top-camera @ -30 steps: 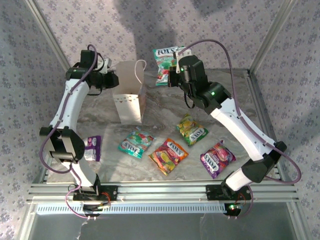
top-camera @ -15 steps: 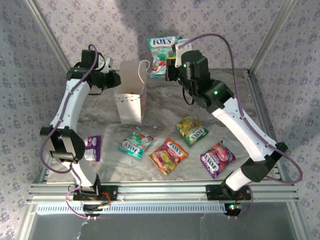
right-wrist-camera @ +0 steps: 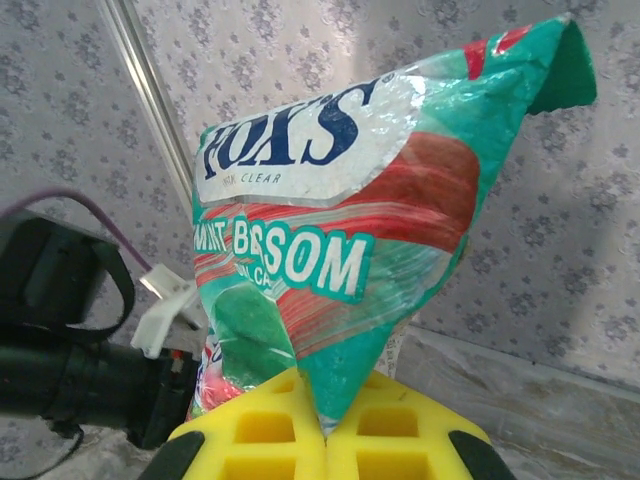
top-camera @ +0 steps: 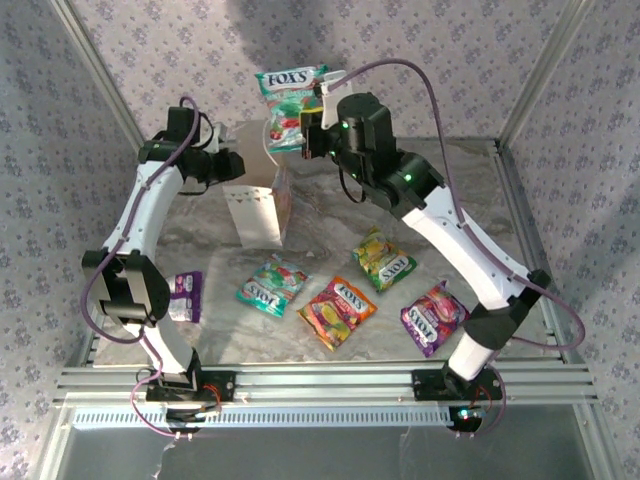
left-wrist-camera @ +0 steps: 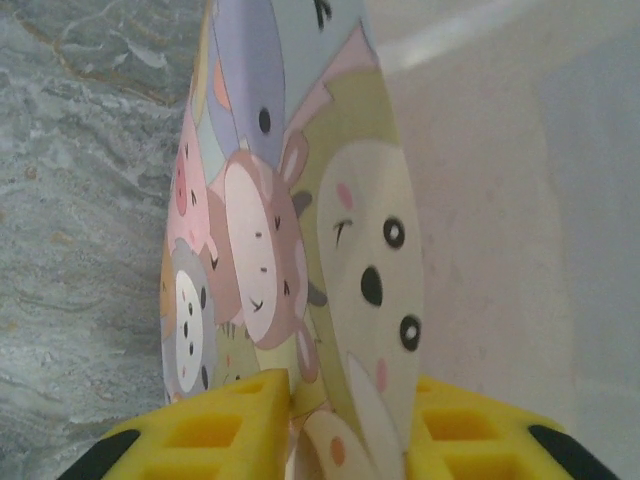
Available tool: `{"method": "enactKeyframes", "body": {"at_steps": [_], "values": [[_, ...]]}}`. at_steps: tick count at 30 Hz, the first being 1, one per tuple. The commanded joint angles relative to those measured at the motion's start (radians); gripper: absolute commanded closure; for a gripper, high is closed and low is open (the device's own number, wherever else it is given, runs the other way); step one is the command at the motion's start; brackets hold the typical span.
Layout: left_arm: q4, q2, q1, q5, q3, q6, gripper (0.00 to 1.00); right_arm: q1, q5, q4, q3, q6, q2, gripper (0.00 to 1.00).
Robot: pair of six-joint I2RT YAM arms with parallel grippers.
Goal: Place the snacks into the paper bag
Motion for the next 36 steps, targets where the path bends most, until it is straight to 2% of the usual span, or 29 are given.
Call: {"method": "enactKeyframes", "body": {"at_steps": [1, 9, 18, 36], "values": [[0.002, -0.041, 0.0, -0.006, 0.003, -0.002, 0.65, 0.018, -0.026, 0.02, 0.101, -0.003, 0.026, 1.0], [-0.012, -0.061, 0.004, -0.035, 0.016, 0.015, 0.47, 0.029, -0.016, 0.015, 0.138, -0.003, 0.049, 1.0], [0.021, -0.083, 0.037, -0.031, 0.005, 0.009, 0.42, 0.042, 0.001, 0.028, 0.176, -0.025, 0.084, 1.0], [0.09, -0.1, 0.056, -0.022, 0.012, 0.012, 0.38, 0.049, 0.023, -0.06, 0.351, -0.006, 0.236, 1.0]]}}
